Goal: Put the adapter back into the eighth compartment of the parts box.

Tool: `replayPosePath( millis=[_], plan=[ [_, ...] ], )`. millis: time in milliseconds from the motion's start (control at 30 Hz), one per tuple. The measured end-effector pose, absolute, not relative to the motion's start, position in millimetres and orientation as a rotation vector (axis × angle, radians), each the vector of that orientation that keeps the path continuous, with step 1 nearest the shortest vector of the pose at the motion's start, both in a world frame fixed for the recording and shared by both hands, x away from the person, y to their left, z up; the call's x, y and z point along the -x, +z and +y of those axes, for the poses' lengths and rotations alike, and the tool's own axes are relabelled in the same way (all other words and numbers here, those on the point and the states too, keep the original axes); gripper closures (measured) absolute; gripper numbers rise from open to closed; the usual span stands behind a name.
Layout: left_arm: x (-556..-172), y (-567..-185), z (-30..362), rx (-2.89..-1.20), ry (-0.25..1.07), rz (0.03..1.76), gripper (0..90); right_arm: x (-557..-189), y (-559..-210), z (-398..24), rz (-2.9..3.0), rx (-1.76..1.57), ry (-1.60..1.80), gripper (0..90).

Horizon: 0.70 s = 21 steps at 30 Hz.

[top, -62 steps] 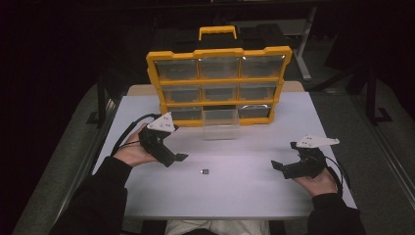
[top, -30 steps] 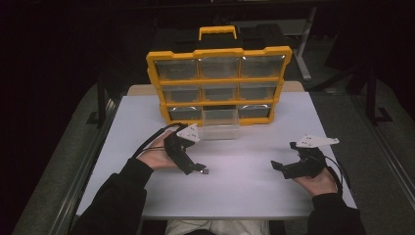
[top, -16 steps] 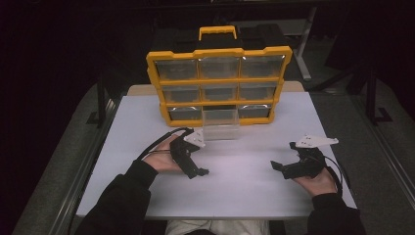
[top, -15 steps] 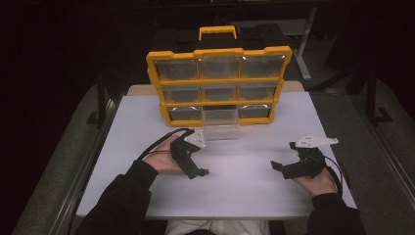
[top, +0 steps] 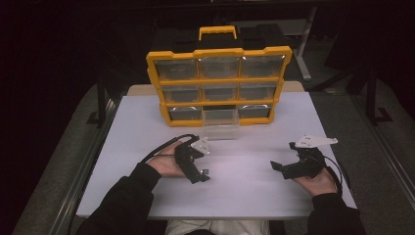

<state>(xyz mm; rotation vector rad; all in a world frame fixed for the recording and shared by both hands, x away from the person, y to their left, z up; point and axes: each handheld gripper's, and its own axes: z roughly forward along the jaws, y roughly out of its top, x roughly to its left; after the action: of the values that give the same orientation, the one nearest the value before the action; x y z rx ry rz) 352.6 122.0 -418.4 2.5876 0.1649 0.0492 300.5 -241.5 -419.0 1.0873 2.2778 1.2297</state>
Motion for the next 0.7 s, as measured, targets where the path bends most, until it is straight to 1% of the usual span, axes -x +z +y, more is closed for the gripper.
replayPosePath(
  millis=[33, 100, 167, 200, 267, 433, 700],
  plan=[
    [-353, -419, 122, -2.589, 0.043, 0.161, 12.8, -301, -419, -241, 2.281, -1.087, 1.228, 0.0],
    [-353, -420, 121, -2.600, 0.023, 0.150, 14.4, -301, -419, -241, 2.283, -1.088, 1.227, 0.0],
    [-353, -422, 121, -2.605, 0.012, 0.146, 17.9, -301, -419, -241, 2.285, -1.084, 1.227, 0.0],
    [-353, -423, 120, -2.611, 0.012, 0.143, 22.3, -301, -419, -241, 2.286, -1.083, 1.227, 0.0],
    [-353, -425, 119, -2.625, 0.012, 0.139, 28.1, -301, -419, -241, 2.287, -1.083, 1.226, 0.0],
    [-353, -427, 118, -2.626, 0.014, 0.127, 41.0, -301, -420, -240, 2.292, -1.088, 1.222, 0.0],
    [-354, -429, 117, -2.625, 0.005, 0.119, 52.7, -301, -420, -240, 2.296, -1.084, 1.217, 0.0]
  ],
)
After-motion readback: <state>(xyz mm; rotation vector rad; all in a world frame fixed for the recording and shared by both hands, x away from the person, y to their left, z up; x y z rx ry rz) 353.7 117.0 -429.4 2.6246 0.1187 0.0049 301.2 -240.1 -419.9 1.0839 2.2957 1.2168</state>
